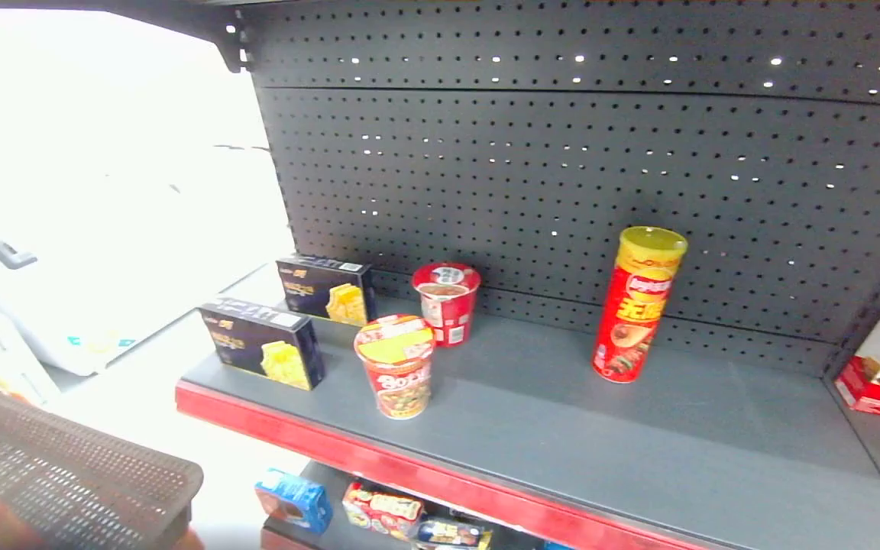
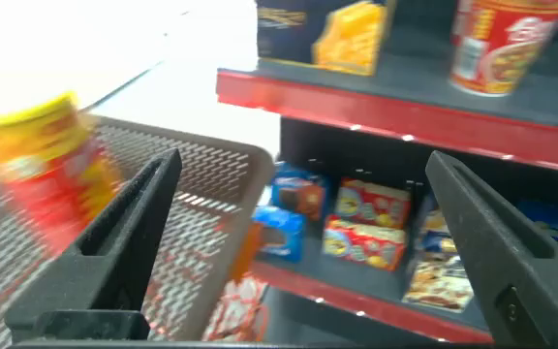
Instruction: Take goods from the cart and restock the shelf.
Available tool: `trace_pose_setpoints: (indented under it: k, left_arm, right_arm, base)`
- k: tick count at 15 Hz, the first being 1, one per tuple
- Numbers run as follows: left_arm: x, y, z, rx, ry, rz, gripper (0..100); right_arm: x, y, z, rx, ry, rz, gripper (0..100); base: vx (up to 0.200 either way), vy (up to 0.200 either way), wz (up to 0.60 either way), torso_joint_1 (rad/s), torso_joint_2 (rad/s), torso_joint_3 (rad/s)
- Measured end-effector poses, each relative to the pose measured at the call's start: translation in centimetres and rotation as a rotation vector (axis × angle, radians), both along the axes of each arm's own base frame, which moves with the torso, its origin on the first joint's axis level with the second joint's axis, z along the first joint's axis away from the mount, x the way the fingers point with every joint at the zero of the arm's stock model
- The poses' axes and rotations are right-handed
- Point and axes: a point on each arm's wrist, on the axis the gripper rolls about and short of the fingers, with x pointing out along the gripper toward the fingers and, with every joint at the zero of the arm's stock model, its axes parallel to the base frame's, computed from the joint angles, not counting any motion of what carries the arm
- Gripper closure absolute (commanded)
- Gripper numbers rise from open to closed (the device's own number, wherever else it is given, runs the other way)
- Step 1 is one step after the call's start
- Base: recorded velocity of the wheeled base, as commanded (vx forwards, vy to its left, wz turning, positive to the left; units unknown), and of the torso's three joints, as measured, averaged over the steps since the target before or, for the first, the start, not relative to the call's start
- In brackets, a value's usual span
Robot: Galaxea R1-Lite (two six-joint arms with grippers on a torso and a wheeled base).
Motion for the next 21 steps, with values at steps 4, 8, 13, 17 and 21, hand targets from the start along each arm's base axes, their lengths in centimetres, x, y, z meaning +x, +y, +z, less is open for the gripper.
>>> trace_pose_setpoints:
  k: [4, 8, 13, 17, 21]
  left_arm:
    - [0.0, 0.03, 0.0, -0.007, 0.0, 0.012, 0]
    - [-0.01, 0.08, 0.01, -0.011, -0.002, 0.036, 0]
    - [-0.01, 0.1, 0.02, -0.01, -0.002, 0.043, 0]
    - [0.0, -0.01, 0.0, 0.029, 0.001, -0.004, 0]
    - [0.0, -0.06, 0.0, 0.038, 0.001, -0.027, 0]
  right_arm:
    - [0.0, 0.0, 0.0, 0.0, 0.0, 0.001, 0]
    - [0.0, 0.0, 0.0, 0.001, 0.0, -0.001, 0]
    - [0.0, 0.0, 0.0, 0.001, 0.0, -0.001, 0]
    - [0.0, 0.0, 0.0, 0.0, 0.0, -0.001, 0]
    - [0.0, 0.0, 0.0, 0.0, 0.0, -0.001, 0]
  base:
    - [0.0, 0.0, 0.6, 0.002, 0.0, 0.004]
    - [0.0, 0.0, 0.6, 0.002, 0.0, 0.0]
    - [0.0, 0.0, 0.12, 0.0, 0.0, 0.001]
    - [0.0, 0.0, 0.0, 0.0, 0.0, 0.0]
    - [0.0, 0.0, 0.0, 0.0, 0.0, 0.0]
